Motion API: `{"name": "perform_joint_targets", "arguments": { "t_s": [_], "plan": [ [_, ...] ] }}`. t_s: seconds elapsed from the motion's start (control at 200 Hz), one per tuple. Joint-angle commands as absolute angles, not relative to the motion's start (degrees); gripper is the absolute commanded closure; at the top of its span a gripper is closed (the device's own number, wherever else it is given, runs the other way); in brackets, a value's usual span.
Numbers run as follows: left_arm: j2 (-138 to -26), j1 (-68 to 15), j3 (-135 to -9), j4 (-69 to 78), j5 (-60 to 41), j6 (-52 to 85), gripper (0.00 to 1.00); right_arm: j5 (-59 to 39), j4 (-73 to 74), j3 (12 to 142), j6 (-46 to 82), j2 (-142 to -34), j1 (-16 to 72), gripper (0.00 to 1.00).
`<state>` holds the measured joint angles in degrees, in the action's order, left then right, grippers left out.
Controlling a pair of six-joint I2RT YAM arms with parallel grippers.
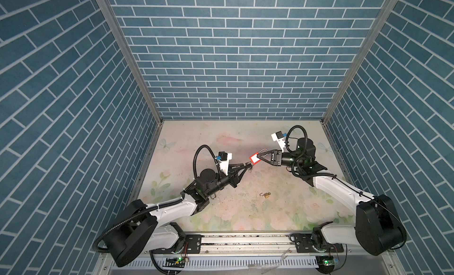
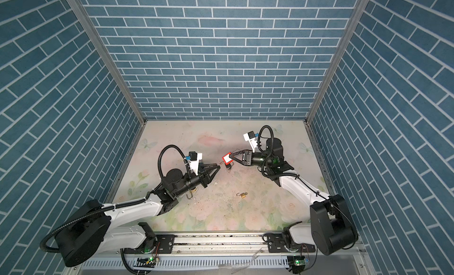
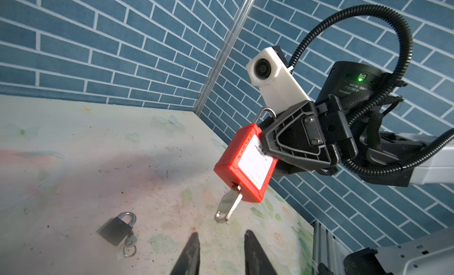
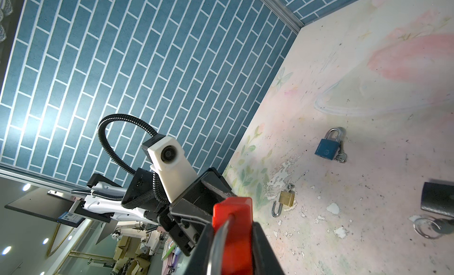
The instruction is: Lock with the key
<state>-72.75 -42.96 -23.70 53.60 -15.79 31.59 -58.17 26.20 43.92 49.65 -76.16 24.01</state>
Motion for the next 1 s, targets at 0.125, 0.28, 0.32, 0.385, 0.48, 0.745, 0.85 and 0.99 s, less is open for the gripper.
{"name": "perform_joint_targets", "arguments": {
  "t_s": [0.125,0.28,0.32,0.385,0.48,0.745,0.85,0.99],
  "plan": [
    [-75.9,-42.6,-27.5,60.2,-18.7,34.2,0.71,-59.8,30.7,43.1,52.1,-74.8,24.5,0.95],
    [-77.8,-42.6,-28.8,60.2,-20.3,34.6,0.80,-60.0,31.4,42.9,52.5,-74.7,24.4,0.95],
    [-78.2,-42.6,-29.0,60.2,-20.6,34.8,0.82,-60.0,31.7,42.8,52.6,-74.6,24.5,0.95],
    [-78.6,-42.6,-29.0,60.2,-21.0,35.1,0.83,-60.1,32.0,42.8,52.7,-74.6,24.5,0.95],
    [-78.5,-42.5,-28.9,59.8,-21.0,35.1,0.83,-60.2,32.6,42.8,53.1,-74.6,24.5,0.95],
    [-79.0,-41.9,-28.7,62.2,-22.0,37.5,0.89,-60.8,33.9,42.3,53.2,-74.9,24.6,0.95],
    [-79.7,-41.1,-28.0,64.4,-22.8,40.2,0.98,-61.5,35.4,41.4,52.4,-75.0,24.5,0.95],
    [-79.4,-39.5,-26.7,66.4,-22.9,43.8,1.00,-61.9,37.3,39.2,49.5,-74.8,24.8,0.94]
  ]
}}
